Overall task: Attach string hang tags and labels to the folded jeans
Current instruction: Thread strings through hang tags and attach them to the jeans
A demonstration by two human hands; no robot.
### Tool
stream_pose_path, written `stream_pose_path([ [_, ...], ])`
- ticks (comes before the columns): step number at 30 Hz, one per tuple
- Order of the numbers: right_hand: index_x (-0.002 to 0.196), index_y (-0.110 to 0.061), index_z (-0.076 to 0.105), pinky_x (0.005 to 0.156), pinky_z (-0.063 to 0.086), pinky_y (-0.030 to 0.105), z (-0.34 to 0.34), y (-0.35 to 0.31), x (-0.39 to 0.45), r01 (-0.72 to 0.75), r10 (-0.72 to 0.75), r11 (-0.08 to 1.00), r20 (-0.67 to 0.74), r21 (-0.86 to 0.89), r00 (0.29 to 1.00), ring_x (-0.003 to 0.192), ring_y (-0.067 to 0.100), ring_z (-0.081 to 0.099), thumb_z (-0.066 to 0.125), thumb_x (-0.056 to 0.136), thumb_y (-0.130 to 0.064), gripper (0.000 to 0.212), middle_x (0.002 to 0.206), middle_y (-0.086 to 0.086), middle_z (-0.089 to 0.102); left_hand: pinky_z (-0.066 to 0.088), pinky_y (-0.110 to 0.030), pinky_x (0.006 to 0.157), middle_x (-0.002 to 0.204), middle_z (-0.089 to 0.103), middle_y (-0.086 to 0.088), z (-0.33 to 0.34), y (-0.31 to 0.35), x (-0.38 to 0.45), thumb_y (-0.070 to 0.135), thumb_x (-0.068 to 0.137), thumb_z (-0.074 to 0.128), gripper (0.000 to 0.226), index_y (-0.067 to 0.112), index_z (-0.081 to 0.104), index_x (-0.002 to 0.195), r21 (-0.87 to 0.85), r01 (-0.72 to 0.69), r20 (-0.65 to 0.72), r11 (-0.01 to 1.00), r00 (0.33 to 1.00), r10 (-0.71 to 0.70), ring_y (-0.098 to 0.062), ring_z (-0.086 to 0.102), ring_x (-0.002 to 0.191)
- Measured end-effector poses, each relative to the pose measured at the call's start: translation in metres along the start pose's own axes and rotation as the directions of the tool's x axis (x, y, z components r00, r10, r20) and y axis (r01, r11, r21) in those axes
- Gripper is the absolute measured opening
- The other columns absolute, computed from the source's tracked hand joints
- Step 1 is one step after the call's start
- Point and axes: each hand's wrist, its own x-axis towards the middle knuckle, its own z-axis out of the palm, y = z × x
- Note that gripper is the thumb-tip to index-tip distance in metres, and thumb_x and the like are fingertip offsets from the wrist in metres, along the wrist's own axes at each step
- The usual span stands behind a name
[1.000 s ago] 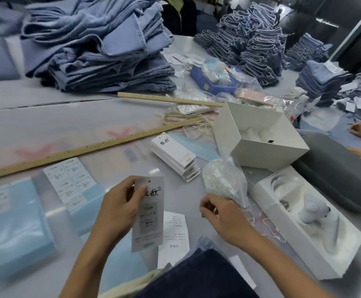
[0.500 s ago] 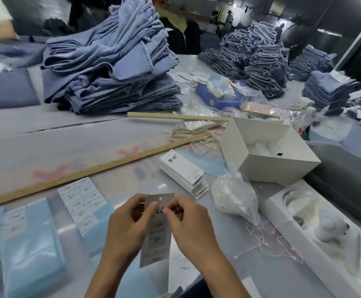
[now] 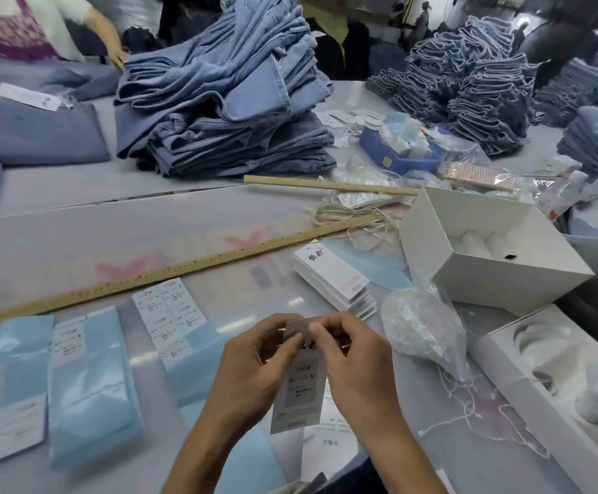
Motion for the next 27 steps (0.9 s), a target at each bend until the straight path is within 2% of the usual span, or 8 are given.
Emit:
stream_pose_path([
  [2,0.087,-0.031,0.07,0.07,0.058,0.031,-0.001,0.002,0.001,-0.01,0.01,1.0,-0.007,0.006,1.0,0.079,0.006,0.067,0.068,0.094,-0.031,0.008,0.08,-0.012,0.07,0.061,-0.036,0.083,0.104,0.077,0.013,0.0,0.0,0.0,0.022,0.097,0.066,0.023,0.043,0.073,0.106,-0.007,0.017,0.004,1.0,1.0,-0.017,-0.011,0.073,0.098],
  [4,0.086,-0.031,0.07,0.07,0.058,0.032,0.0,0.003,0.001,-0.006,0.006,1.0,-0.006,0.011,1.0,0.078,0.006,0.067,0.068,0.094,-0.03,0.008,0.079,-0.013,0.069,0.06,-0.033,0.083,0.106,0.076,0.017,0.0,0.001,0.001,0.03,0.095,0.064,0.022,0.046,0.072,0.108,0.022,0.021,0.009,1.0,1.0,-0.021,-0.009,0.072,0.1],
  [7,0.086,-0.031,0.07,0.069,0.057,0.025,0.002,0.002,0.002,0.01,-0.01,1.0,-0.016,0.026,1.0,0.078,0.005,0.067,0.069,0.094,-0.029,0.008,0.078,-0.013,0.07,0.059,-0.027,0.077,0.107,0.075,0.02,0.0,0.006,0.001,0.043,0.095,0.054,0.024,0.05,0.073,0.109,0.035,0.002,0.034,0.999,0.999,-0.003,-0.006,0.07,0.102],
  [10,0.085,-0.03,0.07,0.067,0.054,0.02,0.001,0.0,0.001,0.009,-0.009,0.997,0.0,0.078,1.0,0.079,0.006,0.067,0.071,0.093,-0.025,0.009,0.079,-0.014,0.071,0.057,-0.022,0.074,0.105,0.077,0.011,-0.003,0.009,0.001,0.047,0.099,0.038,0.041,0.04,0.077,0.106,-0.081,0.049,0.041,0.996,0.998,-0.046,-0.01,0.07,0.103],
  [16,0.089,-0.039,0.072,0.077,0.059,0.03,-0.001,-0.007,-0.003,-0.019,-0.029,0.964,0.177,0.265,0.984,0.084,0.013,0.069,0.071,0.09,-0.032,0.007,0.085,-0.012,0.073,0.057,-0.028,0.081,0.101,0.077,-0.007,-0.022,0.008,0.003,0.027,0.084,0.058,0.028,0.018,0.082,0.095,-0.295,0.085,0.073,0.952,0.995,-0.066,-0.027,0.071,0.098],
  [18,0.09,-0.039,0.073,0.081,0.06,0.033,-0.001,-0.008,-0.004,-0.058,-0.013,0.947,0.218,0.317,0.976,0.087,0.014,0.071,0.07,0.085,-0.042,0.007,0.087,-0.009,0.074,0.057,-0.026,0.075,0.096,0.077,-0.006,-0.022,0.011,0.001,0.035,0.081,0.069,0.024,0.02,0.082,0.094,-0.266,0.057,0.062,0.962,0.997,-0.042,-0.026,0.072,0.092],
  [21,0.091,-0.038,0.074,0.077,0.059,0.025,-0.001,-0.007,-0.003,-0.076,0.005,0.94,0.209,0.334,0.978,0.088,0.012,0.071,0.07,0.084,-0.043,0.009,0.088,-0.009,0.075,0.058,-0.027,0.065,0.093,0.078,-0.003,-0.018,0.014,-0.001,0.031,0.082,0.081,0.013,0.024,0.081,0.093,-0.188,0.011,-0.011,0.982,1.0,-0.013,-0.025,0.074,0.088],
  [27,0.09,-0.031,0.074,0.075,0.055,0.019,0.0,-0.01,-0.003,-0.07,0.027,0.928,0.121,0.367,0.992,0.085,0.009,0.069,0.07,0.087,-0.037,0.009,0.087,-0.009,0.074,0.059,-0.028,0.058,0.087,0.072,0.013,-0.01,0.017,-0.002,0.016,0.089,0.076,0.009,0.023,0.072,0.091,0.142,-0.137,-0.104,0.98,0.983,0.152,-0.015,0.071,0.086],
])
